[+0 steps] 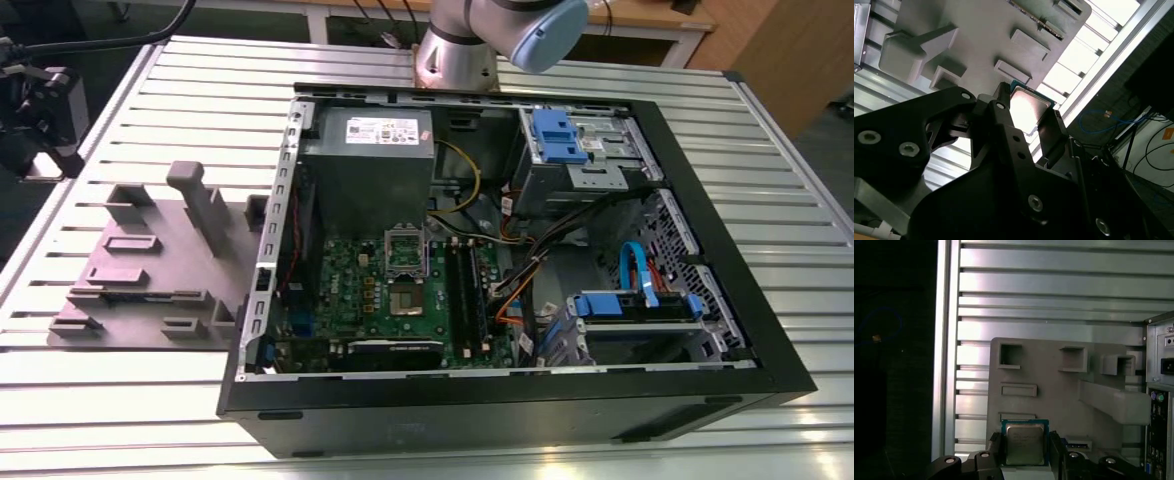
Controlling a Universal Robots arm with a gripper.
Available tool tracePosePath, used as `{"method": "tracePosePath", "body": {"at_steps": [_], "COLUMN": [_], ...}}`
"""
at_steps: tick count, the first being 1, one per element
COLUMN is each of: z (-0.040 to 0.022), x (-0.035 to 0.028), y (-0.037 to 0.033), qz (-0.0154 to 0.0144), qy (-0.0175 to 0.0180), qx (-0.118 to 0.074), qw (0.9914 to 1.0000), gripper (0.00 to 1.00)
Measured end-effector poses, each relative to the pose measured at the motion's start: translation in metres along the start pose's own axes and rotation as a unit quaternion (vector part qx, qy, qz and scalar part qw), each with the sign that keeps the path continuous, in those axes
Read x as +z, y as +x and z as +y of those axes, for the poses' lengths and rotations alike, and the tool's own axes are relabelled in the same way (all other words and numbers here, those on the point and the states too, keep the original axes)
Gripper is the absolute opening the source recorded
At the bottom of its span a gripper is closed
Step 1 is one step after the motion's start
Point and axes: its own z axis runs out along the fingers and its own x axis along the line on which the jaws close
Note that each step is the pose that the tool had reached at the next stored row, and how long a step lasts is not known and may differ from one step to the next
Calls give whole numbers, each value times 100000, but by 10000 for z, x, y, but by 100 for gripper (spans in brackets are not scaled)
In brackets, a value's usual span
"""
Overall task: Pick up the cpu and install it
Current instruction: 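Pick up the cpu and move it towards the insertion slot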
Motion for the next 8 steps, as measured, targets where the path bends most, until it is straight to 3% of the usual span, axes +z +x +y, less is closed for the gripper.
{"method": "tracePosePath", "body": {"at_steps": [8], "z": [0], "x": [0], "y": [-4], "qz": [-2], "qy": [1], "qx": [-2], "qw": [100000], "gripper": [47]}}
